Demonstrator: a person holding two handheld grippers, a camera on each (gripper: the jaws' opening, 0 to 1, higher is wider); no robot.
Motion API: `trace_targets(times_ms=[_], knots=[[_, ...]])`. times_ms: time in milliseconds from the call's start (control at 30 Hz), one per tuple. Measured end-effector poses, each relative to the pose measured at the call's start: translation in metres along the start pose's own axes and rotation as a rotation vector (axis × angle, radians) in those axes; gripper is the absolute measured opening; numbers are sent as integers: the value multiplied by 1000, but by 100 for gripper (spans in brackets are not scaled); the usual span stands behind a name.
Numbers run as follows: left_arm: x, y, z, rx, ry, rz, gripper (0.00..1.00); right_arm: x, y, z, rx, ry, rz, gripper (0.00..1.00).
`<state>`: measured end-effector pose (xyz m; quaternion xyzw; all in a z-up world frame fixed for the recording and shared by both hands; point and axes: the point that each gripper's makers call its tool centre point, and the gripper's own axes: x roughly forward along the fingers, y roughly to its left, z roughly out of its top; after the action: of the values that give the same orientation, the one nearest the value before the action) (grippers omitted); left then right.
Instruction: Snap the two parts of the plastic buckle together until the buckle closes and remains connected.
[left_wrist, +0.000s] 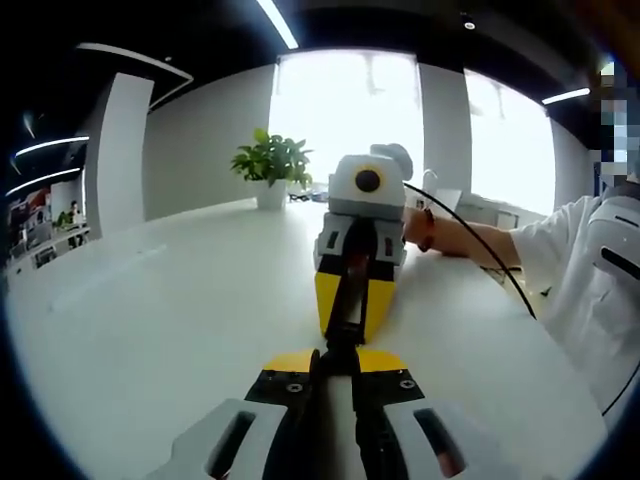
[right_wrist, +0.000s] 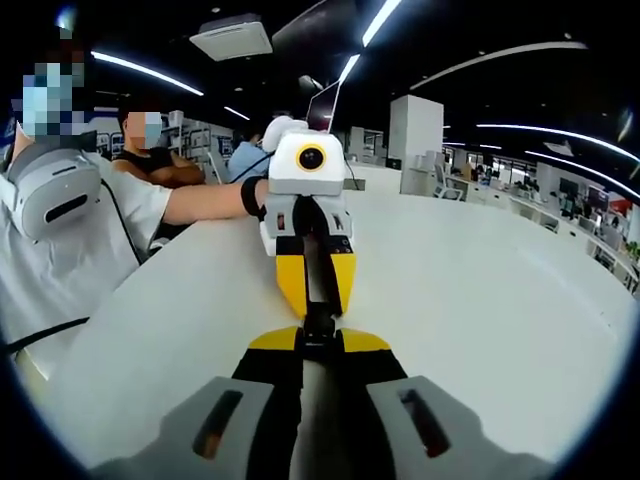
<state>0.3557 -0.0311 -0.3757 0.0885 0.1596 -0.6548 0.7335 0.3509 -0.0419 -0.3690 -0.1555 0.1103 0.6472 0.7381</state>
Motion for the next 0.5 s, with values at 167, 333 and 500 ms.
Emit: trace_targets(times_ms=[167, 333, 500], knots=[[0, -5, 0, -2, 1, 0, 10, 0, 1, 0, -1, 1, -4, 11], [-1, -3, 1, 0, 3, -2, 10, -1, 0, 0, 9, 2, -4, 11], [-1, -4, 1, 9, 6, 1, 10, -1, 0, 2, -10, -1, -7, 10]])
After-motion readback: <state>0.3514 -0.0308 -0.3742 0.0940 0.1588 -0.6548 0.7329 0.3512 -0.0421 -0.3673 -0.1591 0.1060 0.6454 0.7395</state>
